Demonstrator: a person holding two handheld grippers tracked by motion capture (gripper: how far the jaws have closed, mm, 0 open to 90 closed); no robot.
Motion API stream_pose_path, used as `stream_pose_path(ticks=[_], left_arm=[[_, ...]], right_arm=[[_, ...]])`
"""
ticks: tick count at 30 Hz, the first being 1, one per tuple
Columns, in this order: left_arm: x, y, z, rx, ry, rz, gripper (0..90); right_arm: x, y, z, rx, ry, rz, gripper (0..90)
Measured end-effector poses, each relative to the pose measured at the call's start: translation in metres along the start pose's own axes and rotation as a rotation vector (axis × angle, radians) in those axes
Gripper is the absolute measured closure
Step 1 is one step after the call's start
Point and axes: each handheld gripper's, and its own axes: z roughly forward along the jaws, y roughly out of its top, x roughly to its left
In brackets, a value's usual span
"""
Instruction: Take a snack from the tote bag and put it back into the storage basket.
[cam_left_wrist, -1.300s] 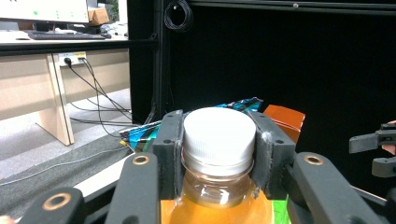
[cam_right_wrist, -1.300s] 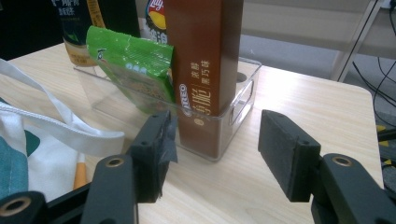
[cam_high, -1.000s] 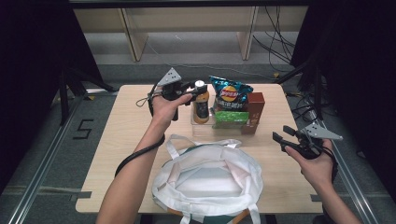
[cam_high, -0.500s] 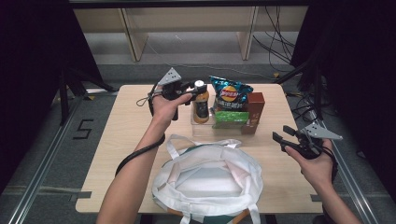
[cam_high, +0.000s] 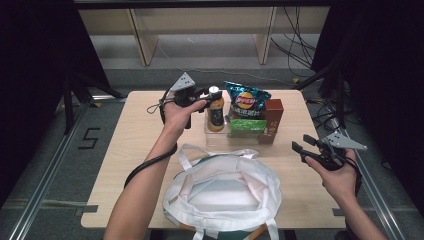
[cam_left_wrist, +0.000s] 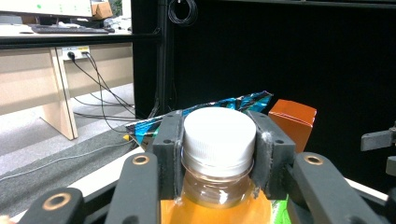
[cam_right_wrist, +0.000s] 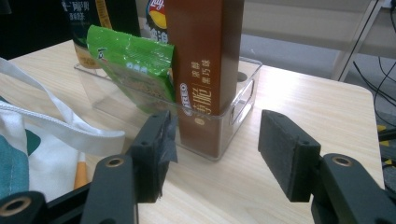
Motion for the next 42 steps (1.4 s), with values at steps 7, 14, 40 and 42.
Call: stream_pose_path(ticks=[7, 14, 40, 42], left_arm=[[0.0008, -0.0033, 0.0013, 0.008, -0.001, -0.001, 58.7], [0.0014, -0.0033, 0.0018, 0.002, 0.003, -0.004, 58.7], [0.0044, -0.0080, 0.0059, 0.026, 0.012, -0.001, 58.7], [0.0047, -0.0083, 0.0059, 0.025, 0.012, -0.001, 58.7]], right_arm=[[0.0006, -0.0002, 0.0003, -0.002, -0.013, -0.005, 45.2], [0.0033, -0.0009, 0.0007, -0.008, -0.020, 0.016, 45.2], [0.0033, -0.0009, 0.0009, -0.001, -0.004, 0.013, 45.1], [0.0033, -0.0010, 0.0012, -0.002, -0.004, 0.015, 45.1]])
